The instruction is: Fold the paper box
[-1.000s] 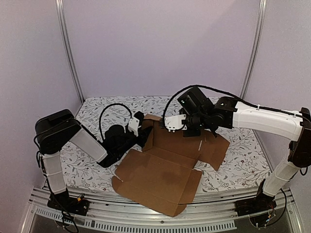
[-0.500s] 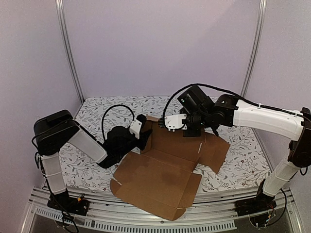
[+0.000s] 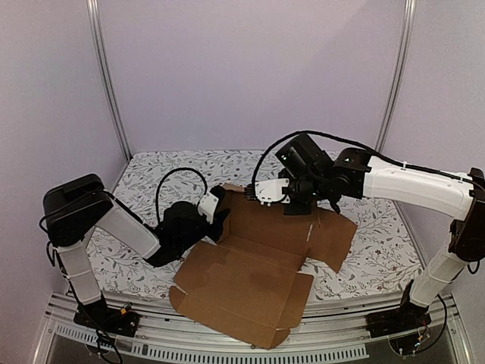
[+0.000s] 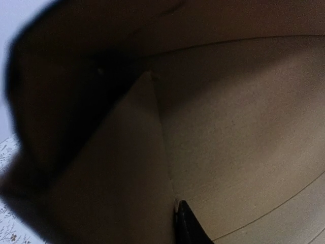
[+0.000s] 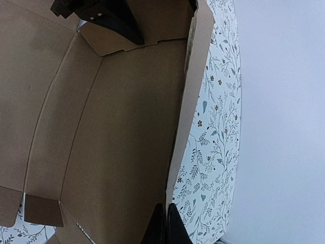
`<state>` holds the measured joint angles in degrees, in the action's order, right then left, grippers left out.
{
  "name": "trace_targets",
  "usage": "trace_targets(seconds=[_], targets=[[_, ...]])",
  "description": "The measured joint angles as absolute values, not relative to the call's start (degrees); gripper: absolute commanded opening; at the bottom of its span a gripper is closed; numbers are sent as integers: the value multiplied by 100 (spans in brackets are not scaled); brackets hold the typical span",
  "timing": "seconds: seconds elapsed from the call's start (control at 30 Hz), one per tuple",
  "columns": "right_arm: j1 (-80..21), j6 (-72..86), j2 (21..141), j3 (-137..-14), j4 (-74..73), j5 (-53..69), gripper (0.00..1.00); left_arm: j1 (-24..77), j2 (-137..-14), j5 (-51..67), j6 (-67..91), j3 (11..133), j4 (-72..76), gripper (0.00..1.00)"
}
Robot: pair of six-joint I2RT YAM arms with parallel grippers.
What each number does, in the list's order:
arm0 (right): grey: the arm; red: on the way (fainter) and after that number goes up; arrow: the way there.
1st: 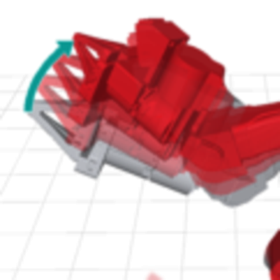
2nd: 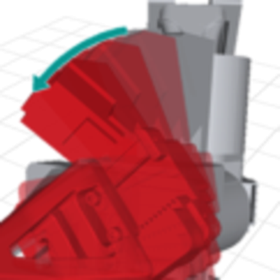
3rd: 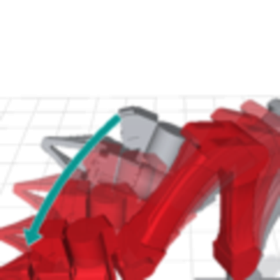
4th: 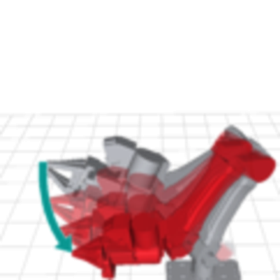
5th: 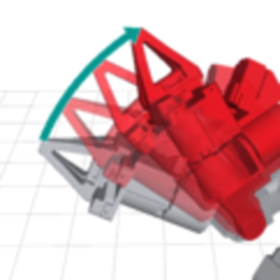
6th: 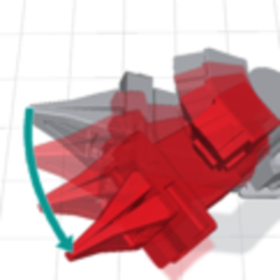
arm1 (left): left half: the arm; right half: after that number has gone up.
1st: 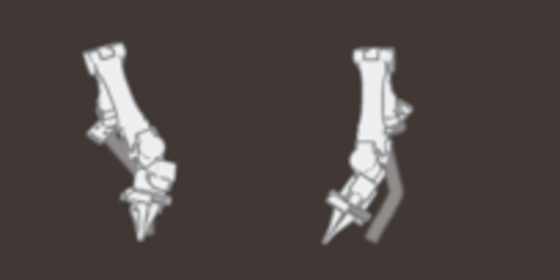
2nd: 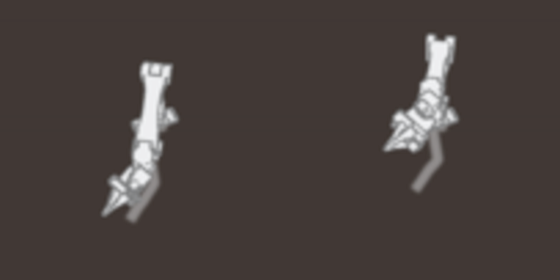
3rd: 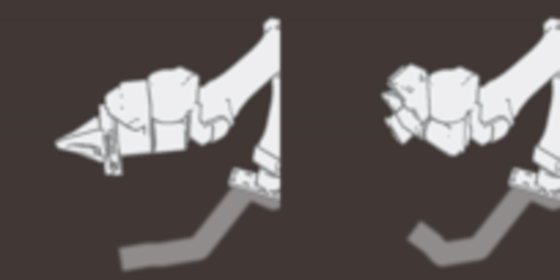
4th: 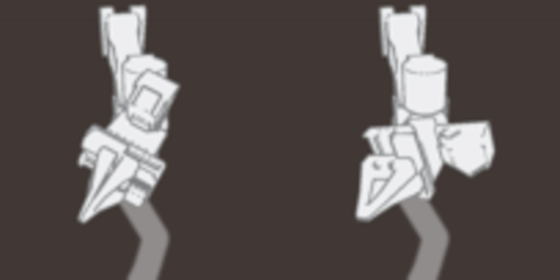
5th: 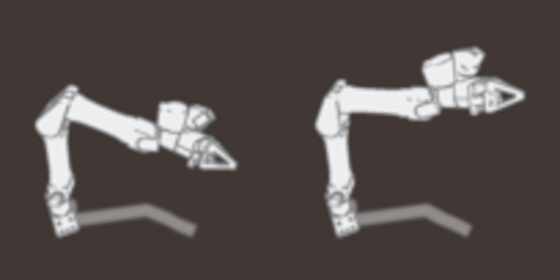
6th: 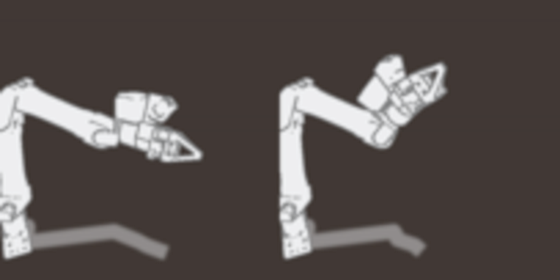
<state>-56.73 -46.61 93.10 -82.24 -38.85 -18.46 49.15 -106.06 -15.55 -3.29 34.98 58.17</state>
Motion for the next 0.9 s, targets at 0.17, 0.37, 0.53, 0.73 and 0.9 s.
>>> trace_targets(seconds=[0.17,0.37,0.53,0.73,0.9], targets=[[-5690,-4652,9310,-8224,-3854,-1839,0,4912,-10492,-1601,-296,3380,5782,15],[-5708,-4598,9332,-8267,-3854,-1835,0,4952,-10466,-1831,-244,3369,5725,17],[-5712,-4521,9426,-8455,-3929,-1820,0,5076,-10475,-2408,-239,3369,5739,2],[-5728,-4425,9452,-8604,-4016,-1737,0,5210,-10549,-3177,-156,3441,6023,0],[-5739,-4209,9491,-8764,-4265,-1435,1,5360,-10720,-3638,-174,3479,6270,3]])
